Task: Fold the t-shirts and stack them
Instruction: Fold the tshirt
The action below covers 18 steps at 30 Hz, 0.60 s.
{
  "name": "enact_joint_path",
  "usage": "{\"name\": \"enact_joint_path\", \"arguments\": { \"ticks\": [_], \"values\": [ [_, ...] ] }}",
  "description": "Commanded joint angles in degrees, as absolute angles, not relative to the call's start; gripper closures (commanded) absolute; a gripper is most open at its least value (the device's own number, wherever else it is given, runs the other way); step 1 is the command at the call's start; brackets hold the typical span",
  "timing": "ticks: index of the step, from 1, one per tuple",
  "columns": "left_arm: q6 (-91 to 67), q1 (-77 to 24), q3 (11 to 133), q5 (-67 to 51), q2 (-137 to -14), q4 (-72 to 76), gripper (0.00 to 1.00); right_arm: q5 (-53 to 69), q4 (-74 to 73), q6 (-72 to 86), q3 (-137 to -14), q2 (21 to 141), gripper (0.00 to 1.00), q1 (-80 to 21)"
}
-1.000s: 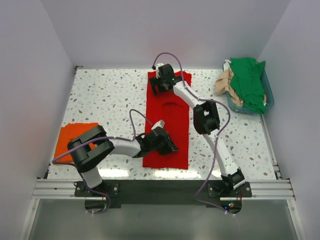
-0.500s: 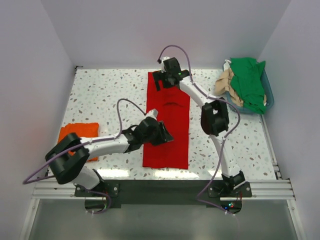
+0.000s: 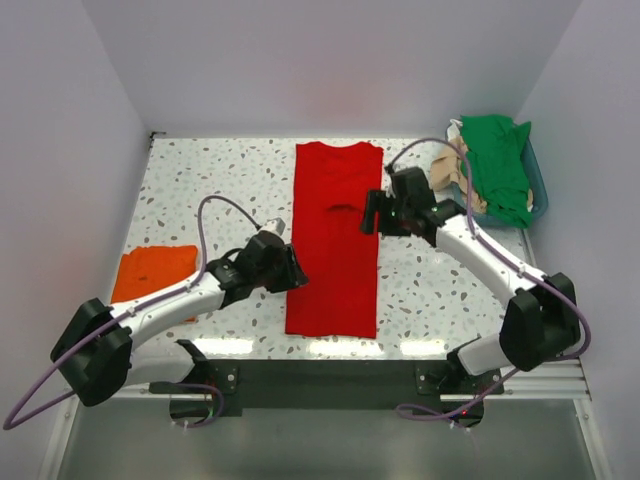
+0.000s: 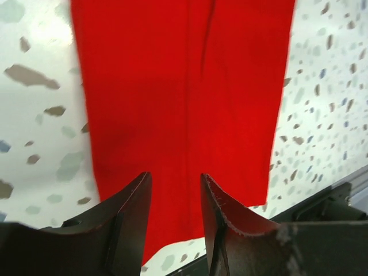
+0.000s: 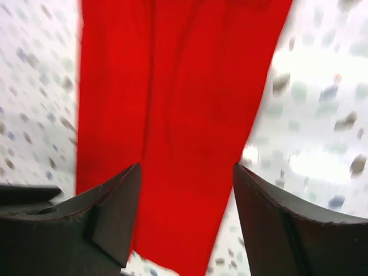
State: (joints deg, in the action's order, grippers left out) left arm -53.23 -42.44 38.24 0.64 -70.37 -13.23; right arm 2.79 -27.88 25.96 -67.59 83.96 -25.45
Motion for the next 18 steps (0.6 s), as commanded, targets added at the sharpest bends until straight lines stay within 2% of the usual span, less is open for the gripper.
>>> {"name": "enact_joint_path", "arguments": {
  "ticks": [1,4,11,18],
  "values": [
    [-49.8,-42.5,36.9,1.3,-66.6,-19.3,0.57,5.4,-28.6,30.0,-56.9,78.2,0.34,-26.8],
    [-49.8,-42.4,35.3,1.6,-65.7,-21.5,0.58,2.3,-30.6,31.7,-51.0,72.5,0.43,-31.8],
    [-48.5,-42.5,31.2,-1.1,-66.6,-21.7,0.58,-3.9,-31.2,36.8,-41.9,69.4,0.46,-45.4],
    [-48.4,-42.5,28.4,-3.3,-66.8,-19.3,0.58,-8.3,-31.4,39.5,-39.8,70.1,0.47,-50.4]
  ]
}}
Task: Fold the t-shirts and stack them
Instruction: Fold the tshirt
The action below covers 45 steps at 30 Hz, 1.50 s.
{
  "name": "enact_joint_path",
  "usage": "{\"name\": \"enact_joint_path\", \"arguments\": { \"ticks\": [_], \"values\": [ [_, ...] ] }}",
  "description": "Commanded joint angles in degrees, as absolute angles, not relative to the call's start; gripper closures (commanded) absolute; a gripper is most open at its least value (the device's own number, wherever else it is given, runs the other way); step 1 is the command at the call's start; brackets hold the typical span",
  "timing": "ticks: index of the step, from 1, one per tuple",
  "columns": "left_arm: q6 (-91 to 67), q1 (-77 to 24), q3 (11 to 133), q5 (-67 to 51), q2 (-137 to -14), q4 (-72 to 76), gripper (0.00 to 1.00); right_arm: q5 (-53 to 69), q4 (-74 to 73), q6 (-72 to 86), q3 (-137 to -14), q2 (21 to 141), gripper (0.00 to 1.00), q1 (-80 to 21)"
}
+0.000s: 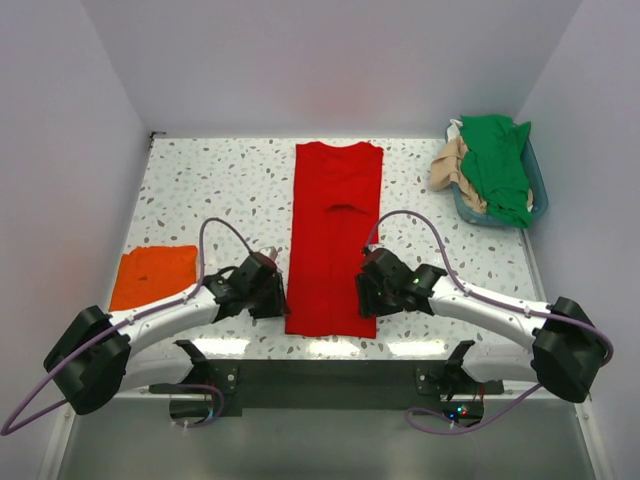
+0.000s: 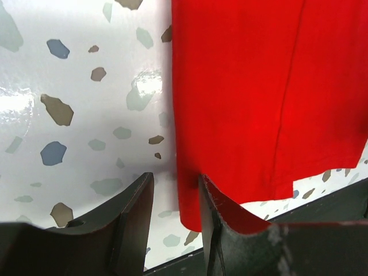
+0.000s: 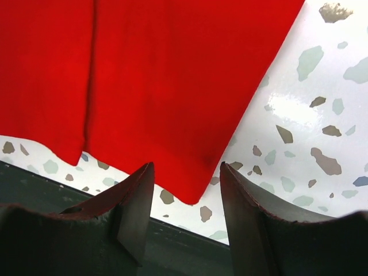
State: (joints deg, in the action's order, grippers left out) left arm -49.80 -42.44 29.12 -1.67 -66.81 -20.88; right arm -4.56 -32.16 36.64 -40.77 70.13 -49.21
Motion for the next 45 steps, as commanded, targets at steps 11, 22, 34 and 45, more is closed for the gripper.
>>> {"name": "enact_joint_path", "arguments": {
  "ticks": [11,22,34,45],
  "values": [
    [-49.1,-43.7,26.1,-5.1,-67.3,-16.8,0.58,-9.4,-30.2,41.4,-36.9,71.3,0.47,-52.7],
    [-50.5,-44.6,25.3,-4.7,-68.3,-16.9,0.78,-6.3,-28.2,43.2,-34.1,72.0,0.56,-53.4],
    [-51.4,-44.6,24.0,-6.1,-68.2,-17.2,1.00,-5.0,-29.5,45.6,-30.2,68.1,0.88,-53.3],
    [-53.2,-44.8,21.4,-8.5,-64.0,-16.7,1.00,-4.8,-34.1,49.0,-26.4,58.5,0.93,-53.0]
  ]
}}
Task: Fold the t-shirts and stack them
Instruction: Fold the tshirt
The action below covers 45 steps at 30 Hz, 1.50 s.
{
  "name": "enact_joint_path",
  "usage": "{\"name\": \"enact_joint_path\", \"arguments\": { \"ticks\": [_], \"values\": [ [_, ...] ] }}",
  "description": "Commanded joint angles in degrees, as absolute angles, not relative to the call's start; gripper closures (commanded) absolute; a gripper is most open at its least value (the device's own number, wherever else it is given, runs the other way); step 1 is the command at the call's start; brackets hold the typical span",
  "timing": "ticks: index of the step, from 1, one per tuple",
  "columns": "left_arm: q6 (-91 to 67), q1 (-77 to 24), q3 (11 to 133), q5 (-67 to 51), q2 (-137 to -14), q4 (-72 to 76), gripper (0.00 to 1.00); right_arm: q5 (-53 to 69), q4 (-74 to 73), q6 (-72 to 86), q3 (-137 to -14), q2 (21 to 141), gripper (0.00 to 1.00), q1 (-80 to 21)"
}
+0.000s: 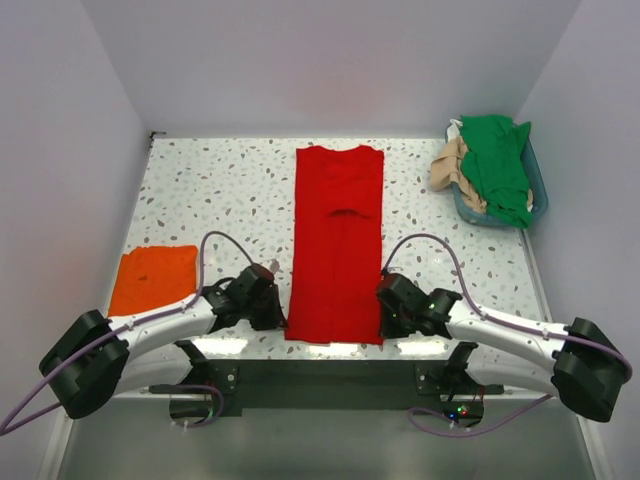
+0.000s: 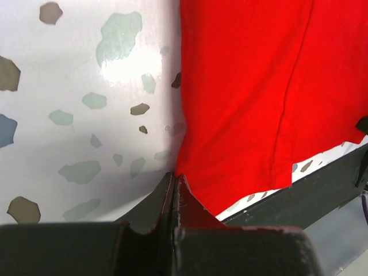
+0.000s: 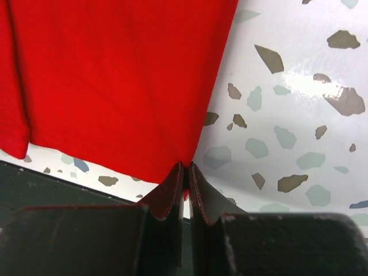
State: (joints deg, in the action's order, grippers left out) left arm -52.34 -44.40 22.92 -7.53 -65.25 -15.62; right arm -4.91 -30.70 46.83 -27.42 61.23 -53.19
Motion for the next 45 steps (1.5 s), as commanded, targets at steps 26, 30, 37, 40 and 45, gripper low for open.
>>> {"name": "enact_joint_path", "arguments": {
  "ticks": [26,30,37,40,45],
  "values": [
    [-47.0,-37.4,51.0,-8.9,-81.3,-15.7,1.00,-14.2,-29.8,37.2,-52.5,70.9,0.96,-37.7],
    [-47.7,-33.8,58.3,-8.3,-88.7,-14.8,1.00,-13.6,-26.4,35.0,-60.0,78.0,0.98,-32.8],
    [-48.3,-29.1,65.4,-6.7,-98.0,-13.0,1.00,-11.6,-23.8,32.4,-68.7,89.4,1.00,-26.1],
    [-48.2,-27.3,68.1,-6.9,-101.5,-12.9,1.00,-9.9,-23.9,32.1,-72.4,94.6,1.00,-24.3],
    [-46.4,-24.7,72.9,-7.6,-106.9,-13.3,1.00,-6.8,-24.1,31.9,-75.8,100.1,1.00,-21.8]
  ]
}}
